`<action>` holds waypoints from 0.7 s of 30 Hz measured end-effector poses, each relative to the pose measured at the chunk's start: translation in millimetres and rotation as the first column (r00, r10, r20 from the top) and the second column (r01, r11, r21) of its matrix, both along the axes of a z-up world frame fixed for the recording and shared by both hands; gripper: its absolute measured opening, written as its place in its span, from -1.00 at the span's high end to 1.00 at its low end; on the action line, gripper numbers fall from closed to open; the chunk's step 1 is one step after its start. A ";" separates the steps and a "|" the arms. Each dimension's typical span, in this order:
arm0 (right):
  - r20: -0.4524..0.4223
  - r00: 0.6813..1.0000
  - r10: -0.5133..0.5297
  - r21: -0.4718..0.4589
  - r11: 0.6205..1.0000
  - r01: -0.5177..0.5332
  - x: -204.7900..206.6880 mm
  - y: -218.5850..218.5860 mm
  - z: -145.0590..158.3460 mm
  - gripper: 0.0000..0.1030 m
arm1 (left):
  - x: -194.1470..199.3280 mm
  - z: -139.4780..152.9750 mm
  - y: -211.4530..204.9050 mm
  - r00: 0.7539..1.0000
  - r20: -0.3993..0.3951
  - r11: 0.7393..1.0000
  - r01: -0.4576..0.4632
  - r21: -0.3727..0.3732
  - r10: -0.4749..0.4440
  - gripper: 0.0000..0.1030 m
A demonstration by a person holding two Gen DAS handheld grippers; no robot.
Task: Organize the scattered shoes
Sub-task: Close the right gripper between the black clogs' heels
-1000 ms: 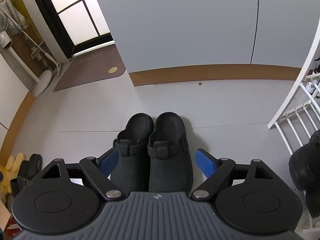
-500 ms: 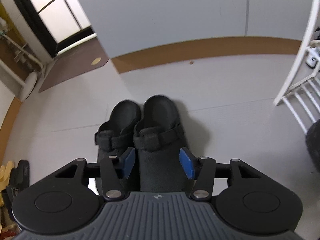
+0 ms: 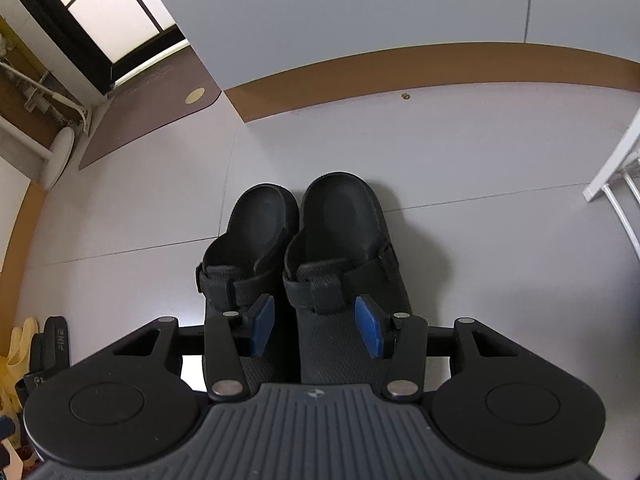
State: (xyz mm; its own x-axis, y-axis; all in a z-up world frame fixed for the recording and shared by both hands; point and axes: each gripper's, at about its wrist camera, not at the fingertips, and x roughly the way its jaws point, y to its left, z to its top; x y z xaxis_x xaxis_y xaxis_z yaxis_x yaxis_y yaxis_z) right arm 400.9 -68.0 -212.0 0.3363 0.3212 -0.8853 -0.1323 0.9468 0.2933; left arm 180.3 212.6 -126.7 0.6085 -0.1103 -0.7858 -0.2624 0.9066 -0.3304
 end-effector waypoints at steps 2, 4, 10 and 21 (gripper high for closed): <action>-0.007 1.000 0.016 -0.009 1.000 -0.016 7.9 9.1 -2.0 0.16 | -1.4 -1.7 4.8 1.000 -0.004 1.000 -0.008 -0.003 0.008 -0.82; -0.014 1.000 0.025 -0.016 1.000 -0.025 17.7 19.3 -4.3 0.19 | -3.3 -2.9 10.3 1.000 -0.006 1.000 -0.019 0.000 0.019 -0.82; -0.037 0.998 0.045 -0.069 0.996 -0.048 39.9 50.4 -19.5 0.19 | -7.0 -4.3 26.4 0.999 -0.010 0.999 -0.040 -0.006 0.040 -0.82; -0.068 0.997 0.033 -0.126 0.991 -0.041 54.8 77.3 -49.0 0.17 | -16.2 -8.8 49.9 0.997 -0.022 0.997 -0.071 -0.026 0.071 -0.82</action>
State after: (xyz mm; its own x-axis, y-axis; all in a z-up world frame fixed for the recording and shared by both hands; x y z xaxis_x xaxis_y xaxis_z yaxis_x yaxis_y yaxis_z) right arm 455.7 9.3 -261.0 0.2662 0.2159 -0.9394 -0.1526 0.9717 0.1800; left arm 164.1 262.5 -135.6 0.5989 -0.0888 -0.7959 -0.3329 0.8763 -0.3483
